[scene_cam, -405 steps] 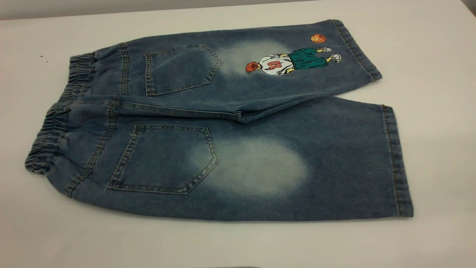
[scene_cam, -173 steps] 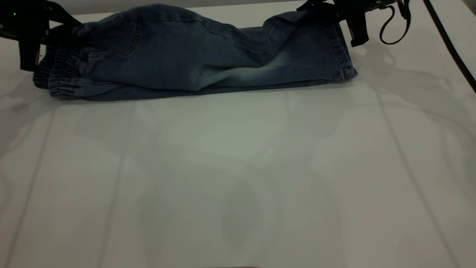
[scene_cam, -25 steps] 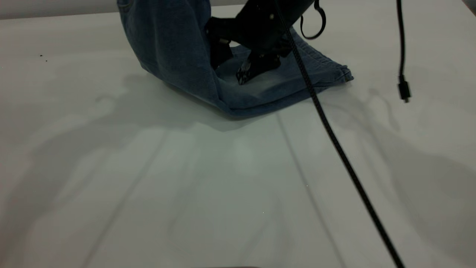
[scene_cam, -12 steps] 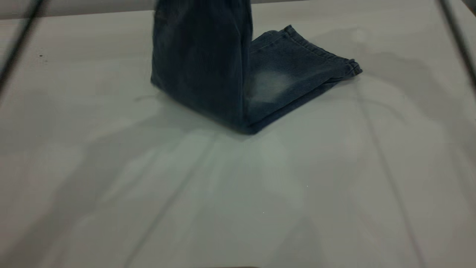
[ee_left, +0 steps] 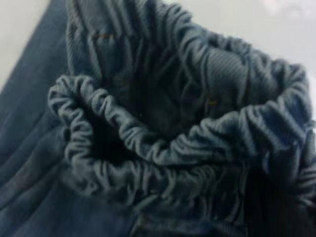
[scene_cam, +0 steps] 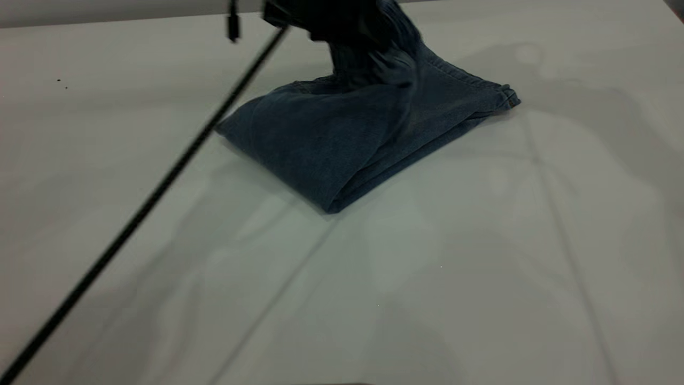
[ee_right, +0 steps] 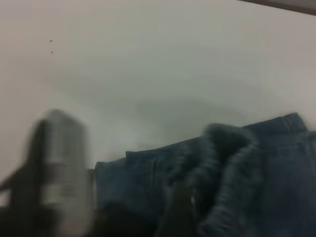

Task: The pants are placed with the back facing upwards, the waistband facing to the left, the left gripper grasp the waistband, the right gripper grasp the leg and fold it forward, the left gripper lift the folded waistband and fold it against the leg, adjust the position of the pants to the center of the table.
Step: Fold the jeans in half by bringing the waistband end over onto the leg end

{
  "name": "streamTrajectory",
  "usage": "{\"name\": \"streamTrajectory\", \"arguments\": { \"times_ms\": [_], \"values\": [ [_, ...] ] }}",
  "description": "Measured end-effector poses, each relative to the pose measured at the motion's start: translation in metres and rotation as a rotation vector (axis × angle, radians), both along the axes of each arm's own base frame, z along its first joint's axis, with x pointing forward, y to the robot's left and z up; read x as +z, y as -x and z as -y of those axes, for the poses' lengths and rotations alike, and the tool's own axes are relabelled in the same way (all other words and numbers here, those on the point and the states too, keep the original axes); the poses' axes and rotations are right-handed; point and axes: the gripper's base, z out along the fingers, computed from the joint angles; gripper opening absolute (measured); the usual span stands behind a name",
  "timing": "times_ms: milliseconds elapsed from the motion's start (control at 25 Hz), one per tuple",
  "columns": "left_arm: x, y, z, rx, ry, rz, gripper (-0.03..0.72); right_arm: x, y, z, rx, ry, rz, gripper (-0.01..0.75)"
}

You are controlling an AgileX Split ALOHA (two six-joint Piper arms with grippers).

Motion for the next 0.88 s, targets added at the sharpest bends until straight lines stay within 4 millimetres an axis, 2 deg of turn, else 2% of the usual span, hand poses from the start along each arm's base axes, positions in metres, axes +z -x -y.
{"name": "streamTrajectory", "arguments": {
  "times_ms": [160,240,360,440,560,640,760,880],
  "values": [
    [-0.021,-0.011,0.012,-0.044,0.016,-0.044,0.075,0.000,0.001,-0.001,0.010,0.001,-0.006,0.567],
    [-0.025,-0.011,0.014,-0.064,0.021,-0.062,0.117,0.000,0.001,-0.002,0.012,0.000,-0.007,0.567],
    [-0.022,-0.010,0.015,-0.102,0.016,-0.055,0.267,0.000,0.002,-0.002,0.016,0.001,-0.010,0.567],
    [-0.012,-0.010,0.014,-0.138,0.008,-0.030,0.407,0.002,0.003,-0.001,0.018,0.011,-0.003,0.567],
    [0.019,-0.011,0.007,-0.186,-0.029,0.055,0.579,0.016,0.006,0.003,0.014,0.026,0.031,0.567],
    [0.047,-0.013,-0.004,-0.205,-0.059,0.127,0.641,0.028,0.010,0.006,0.013,0.034,0.056,0.567],
    [0.100,-0.013,-0.028,-0.175,-0.068,0.235,0.663,0.033,0.015,0.005,0.038,0.034,0.046,0.567],
    [0.148,-0.011,-0.057,-0.102,-0.048,0.317,0.644,0.015,0.017,-0.012,0.095,0.064,-0.015,0.567]
  ]
}}
